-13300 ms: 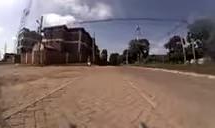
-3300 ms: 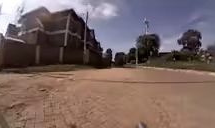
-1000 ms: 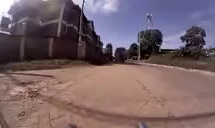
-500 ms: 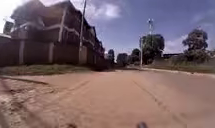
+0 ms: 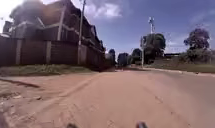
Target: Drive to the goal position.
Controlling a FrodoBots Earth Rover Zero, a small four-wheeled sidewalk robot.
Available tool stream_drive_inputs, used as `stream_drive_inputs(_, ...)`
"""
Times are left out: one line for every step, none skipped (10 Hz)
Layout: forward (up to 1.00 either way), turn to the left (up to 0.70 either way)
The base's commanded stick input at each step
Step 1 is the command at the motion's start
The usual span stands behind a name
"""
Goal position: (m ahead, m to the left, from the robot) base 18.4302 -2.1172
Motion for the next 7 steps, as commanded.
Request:
stream_drive_inputs(1.0,0.0)
stream_drive_inputs(1.0,0.0)
stream_drive_inputs(1.0,0.0)
stream_drive_inputs(1.0,0.0)
stream_drive_inputs(1.0,0.0)
stream_drive_inputs(1.0,0.0)
stream_drive_inputs(1.0,0.0)
